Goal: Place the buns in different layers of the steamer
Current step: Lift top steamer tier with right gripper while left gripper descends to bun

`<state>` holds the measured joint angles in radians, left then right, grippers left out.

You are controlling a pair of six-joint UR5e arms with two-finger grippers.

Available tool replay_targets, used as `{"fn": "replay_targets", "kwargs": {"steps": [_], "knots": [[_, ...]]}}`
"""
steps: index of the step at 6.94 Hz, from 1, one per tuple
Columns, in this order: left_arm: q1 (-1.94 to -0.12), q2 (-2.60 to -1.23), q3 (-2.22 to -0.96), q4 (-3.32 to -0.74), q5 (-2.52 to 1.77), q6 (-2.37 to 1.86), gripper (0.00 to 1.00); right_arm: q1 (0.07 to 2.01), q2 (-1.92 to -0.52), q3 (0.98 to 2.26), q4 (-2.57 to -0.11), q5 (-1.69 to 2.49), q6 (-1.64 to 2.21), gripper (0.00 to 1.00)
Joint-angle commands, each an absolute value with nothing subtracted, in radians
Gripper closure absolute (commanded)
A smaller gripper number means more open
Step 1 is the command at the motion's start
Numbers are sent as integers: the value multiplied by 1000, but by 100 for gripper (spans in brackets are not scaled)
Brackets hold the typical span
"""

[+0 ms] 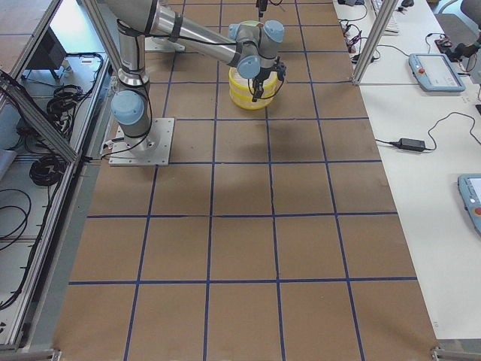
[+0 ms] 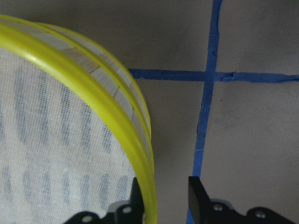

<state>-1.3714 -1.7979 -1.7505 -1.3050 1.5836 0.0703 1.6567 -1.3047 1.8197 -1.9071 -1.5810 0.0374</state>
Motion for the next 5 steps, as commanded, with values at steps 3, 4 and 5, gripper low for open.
{"fn": "replay_targets", "kwargs": {"steps": [3, 4, 5], "knots": [[-1374, -1871, -1810, -1140, 1582, -293, 12, 1652, -1350, 1804, -1895, -1586, 32, 94], [-1376, -1888, -1822, -1102, 1578, -413, 12, 1645, -1376, 1796, -1873, -1586, 29, 93], [-1377, -1910, -1838, -1057, 1574, -495, 12, 1631, -1391, 1778, -1843, -1588, 9, 93]]}}
